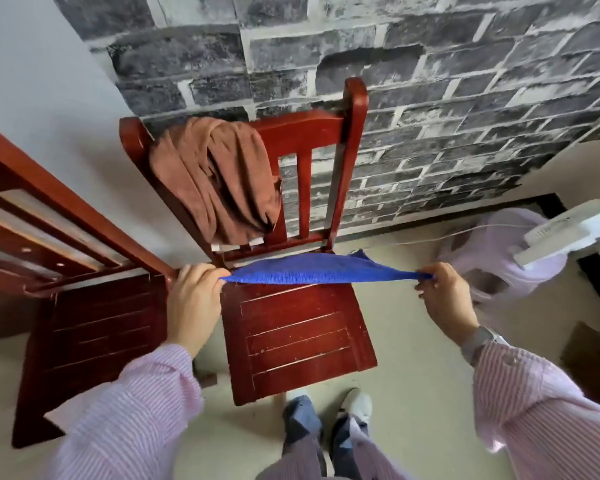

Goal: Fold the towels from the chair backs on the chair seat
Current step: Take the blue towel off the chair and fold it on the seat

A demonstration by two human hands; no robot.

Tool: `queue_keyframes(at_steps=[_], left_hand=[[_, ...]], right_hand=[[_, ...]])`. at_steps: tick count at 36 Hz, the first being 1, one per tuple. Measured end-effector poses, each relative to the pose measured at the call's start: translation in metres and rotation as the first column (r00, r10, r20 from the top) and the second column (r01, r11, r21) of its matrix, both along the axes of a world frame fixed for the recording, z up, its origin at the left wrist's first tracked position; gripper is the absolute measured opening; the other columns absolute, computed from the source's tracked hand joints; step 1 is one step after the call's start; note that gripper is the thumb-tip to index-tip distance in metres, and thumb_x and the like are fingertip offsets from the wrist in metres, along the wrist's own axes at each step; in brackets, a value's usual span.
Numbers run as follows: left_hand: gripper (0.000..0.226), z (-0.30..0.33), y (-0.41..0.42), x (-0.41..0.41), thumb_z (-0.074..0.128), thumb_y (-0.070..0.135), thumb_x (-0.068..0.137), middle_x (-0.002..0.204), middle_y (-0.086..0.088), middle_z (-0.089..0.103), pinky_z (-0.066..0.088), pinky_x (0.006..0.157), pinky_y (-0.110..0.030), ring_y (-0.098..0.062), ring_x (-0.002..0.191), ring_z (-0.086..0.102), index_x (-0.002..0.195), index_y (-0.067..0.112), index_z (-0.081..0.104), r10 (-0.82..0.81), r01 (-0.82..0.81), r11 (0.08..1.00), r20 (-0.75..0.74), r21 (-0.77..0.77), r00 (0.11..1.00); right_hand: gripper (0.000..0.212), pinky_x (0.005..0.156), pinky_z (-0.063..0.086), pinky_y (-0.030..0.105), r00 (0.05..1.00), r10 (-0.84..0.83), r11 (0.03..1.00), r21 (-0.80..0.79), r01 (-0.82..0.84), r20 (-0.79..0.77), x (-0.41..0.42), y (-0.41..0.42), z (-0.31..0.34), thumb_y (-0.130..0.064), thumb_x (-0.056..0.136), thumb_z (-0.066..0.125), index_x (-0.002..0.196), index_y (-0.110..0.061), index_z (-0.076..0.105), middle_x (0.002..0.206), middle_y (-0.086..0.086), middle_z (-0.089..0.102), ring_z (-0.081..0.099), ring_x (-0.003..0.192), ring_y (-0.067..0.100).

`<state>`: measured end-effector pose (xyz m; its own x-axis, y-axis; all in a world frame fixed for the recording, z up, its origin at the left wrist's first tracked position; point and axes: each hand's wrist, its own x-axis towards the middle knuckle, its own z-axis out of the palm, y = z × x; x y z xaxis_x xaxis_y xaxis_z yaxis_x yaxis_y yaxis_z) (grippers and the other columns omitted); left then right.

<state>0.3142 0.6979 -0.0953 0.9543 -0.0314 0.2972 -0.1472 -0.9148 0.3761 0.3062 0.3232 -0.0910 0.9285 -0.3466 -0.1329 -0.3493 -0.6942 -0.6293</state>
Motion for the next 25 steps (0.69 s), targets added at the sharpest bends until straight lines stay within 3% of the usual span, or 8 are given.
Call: queue_keyframes(at_steps=[3, 7, 11, 13, 17, 20, 25], left_hand=[[0.027, -0.044, 0.013, -0.031, 0.045, 0.017, 0.082, 0.082, -0.005, 0.064, 0.046, 0.065, -0.036, -0.018, 0.080, 0.042, 0.085, 0.009, 0.070, -0.002, 0.002, 1.000, -0.080, 0.001, 0.997], [0.017, -0.110, 0.029, -0.073, 0.062, 0.000, 0.072, 0.079, -0.005, 0.066, 0.037, 0.069, -0.030, -0.020, 0.078, 0.041, 0.083, 0.009, 0.071, -0.058, 0.069, 0.997, -0.250, 0.036, 0.966], [0.018, -0.164, 0.034, -0.113, 0.056, 0.011, 0.070, 0.073, -0.002, 0.065, 0.035, 0.068, -0.028, -0.018, 0.077, 0.042, 0.077, 0.014, 0.073, -0.086, 0.130, 0.988, -0.398, 0.084, 0.913], [0.017, -0.185, 0.032, -0.131, 0.057, 0.012, 0.067, 0.070, -0.002, 0.065, 0.033, 0.067, -0.026, -0.016, 0.077, 0.040, 0.073, 0.014, 0.073, -0.125, 0.187, 0.979, -0.469, 0.086, 0.874], [0.021, -0.223, 0.032, -0.160, 0.057, 0.006, 0.060, 0.069, -0.003, 0.068, 0.052, 0.061, -0.036, -0.029, 0.076, 0.056, 0.069, 0.016, 0.073, -0.114, 0.243, 0.965, -0.683, 0.096, 0.722], [0.026, -0.241, 0.027, -0.172, 0.057, -0.001, 0.071, 0.085, -0.006, 0.070, 0.051, 0.072, -0.041, -0.032, 0.087, 0.057, 0.083, 0.015, 0.075, -0.043, 0.235, 0.965, -0.818, 0.114, 0.574], [0.032, -0.253, 0.012, -0.155, 0.049, 0.006, 0.082, 0.110, -0.006, 0.062, 0.041, 0.084, -0.039, -0.029, 0.107, 0.049, 0.107, 0.016, 0.066, 0.027, 0.161, 0.979, -0.866, 0.123, 0.499]], right_hand=[[0.015, 0.072, 0.048, 0.042, 0.995, 0.027, 1.000, -0.001, -0.027, -0.096, -0.024, 0.009, -0.036, 0.011, 0.076, 0.054, 0.083, 0.000, 0.062, 0.079, 0.007, 0.056, 0.058, 0.075, 0.034], [0.007, 0.069, 0.043, 0.037, 0.962, 0.092, 0.996, 0.003, -0.095, -0.256, -0.064, 0.017, -0.092, 0.007, 0.078, 0.058, 0.080, 0.001, 0.062, 0.084, 0.014, 0.059, 0.058, 0.078, 0.036], [0.008, 0.068, 0.035, 0.031, 0.882, 0.145, 0.988, 0.023, -0.151, -0.449, -0.101, 0.021, -0.145, 0.000, 0.081, 0.060, 0.076, -0.006, 0.061, 0.084, 0.009, 0.053, 0.055, 0.084, 0.034], [0.012, 0.069, 0.037, 0.033, 0.840, 0.161, 0.985, 0.032, -0.168, -0.518, -0.118, 0.021, -0.169, 0.003, 0.079, 0.060, 0.074, -0.007, 0.060, 0.086, 0.017, 0.056, 0.055, 0.086, 0.037], [0.006, 0.072, 0.039, 0.035, 0.726, 0.199, 0.969, 0.022, -0.245, -0.658, -0.144, 0.017, -0.208, 0.004, 0.078, 0.059, 0.082, 0.005, 0.063, 0.093, 0.023, 0.061, 0.055, 0.089, 0.040], [0.013, 0.078, 0.044, 0.038, 0.644, 0.233, 0.955, 0.045, -0.294, -0.728, -0.159, 0.013, -0.230, 0.002, 0.080, 0.055, 0.089, 0.000, 0.065, 0.101, 0.019, 0.061, 0.057, 0.092, 0.038], [0.040, 0.096, 0.043, 0.034, 0.462, 0.366, 0.896, 0.173, -0.408, -0.808, -0.152, 0.012, -0.247, 0.000, 0.080, 0.042, 0.111, -0.016, 0.062, 0.123, 0.003, 0.057, 0.054, 0.111, 0.025]])
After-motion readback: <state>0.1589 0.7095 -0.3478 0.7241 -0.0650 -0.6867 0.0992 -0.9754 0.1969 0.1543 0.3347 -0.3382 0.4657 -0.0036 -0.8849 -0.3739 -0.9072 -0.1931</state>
